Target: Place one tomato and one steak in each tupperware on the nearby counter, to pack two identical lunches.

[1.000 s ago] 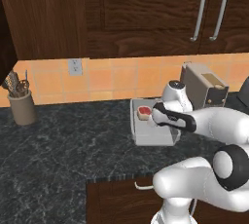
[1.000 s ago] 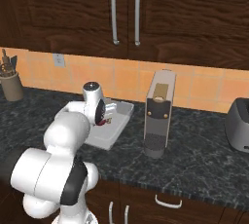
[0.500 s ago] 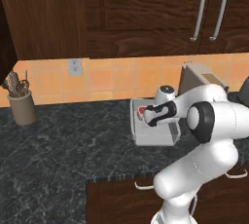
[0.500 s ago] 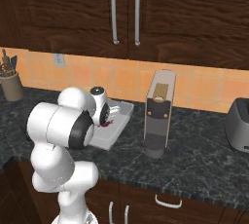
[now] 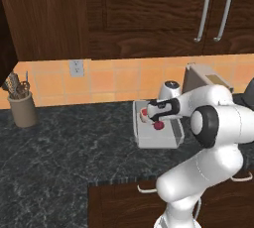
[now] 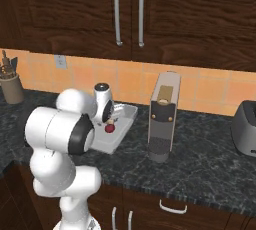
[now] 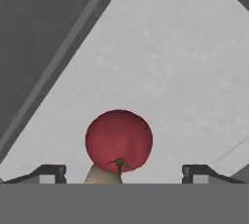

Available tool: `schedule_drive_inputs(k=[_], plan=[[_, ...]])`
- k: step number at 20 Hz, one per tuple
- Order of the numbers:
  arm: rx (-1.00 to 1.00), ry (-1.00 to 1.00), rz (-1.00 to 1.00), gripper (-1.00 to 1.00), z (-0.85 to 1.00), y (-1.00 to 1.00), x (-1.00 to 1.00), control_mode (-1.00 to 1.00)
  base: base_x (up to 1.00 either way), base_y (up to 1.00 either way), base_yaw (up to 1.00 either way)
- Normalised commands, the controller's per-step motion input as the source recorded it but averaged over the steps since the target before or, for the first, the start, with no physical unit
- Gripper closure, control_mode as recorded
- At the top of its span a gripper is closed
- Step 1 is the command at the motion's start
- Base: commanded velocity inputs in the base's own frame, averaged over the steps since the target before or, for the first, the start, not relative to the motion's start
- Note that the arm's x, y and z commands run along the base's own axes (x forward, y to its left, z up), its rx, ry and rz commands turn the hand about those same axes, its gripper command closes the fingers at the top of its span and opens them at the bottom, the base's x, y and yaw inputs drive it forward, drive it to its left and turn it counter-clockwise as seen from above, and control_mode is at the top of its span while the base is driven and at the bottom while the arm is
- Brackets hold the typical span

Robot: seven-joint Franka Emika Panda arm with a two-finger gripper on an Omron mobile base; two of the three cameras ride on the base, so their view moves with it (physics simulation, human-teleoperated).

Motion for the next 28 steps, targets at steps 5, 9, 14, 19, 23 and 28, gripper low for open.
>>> schedule_drive_inputs(k=[5, 9, 14, 19, 23, 28], plan=[[0.0, -0.07, 0.0, -1.0, 0.32, 0.02, -0.26, -1.0, 0.0, 0.0, 0.0], [-0.1, -0.11, 0.0, -1.0, 0.44, 0.41, -1.0, -1.0, 0.0, 0.0, 0.0], [-0.29, -0.35, 0.0, -1.0, 0.71, 0.88, -1.0, -1.0, 0.0, 0.0, 0.0], [-0.27, -0.49, -0.01, -1.0, 0.99, 0.51, -1.0, -1.0, 0.0, 0.0, 0.0], [-0.24, -0.54, -0.07, -1.0, 1.0, 0.23, -1.0, -1.0, 0.0, 0.0, 0.0], [-0.3, -0.46, -0.04, -1.0, 1.0, 0.52, -0.89, -1.0, 0.0, 0.0, 0.0]])
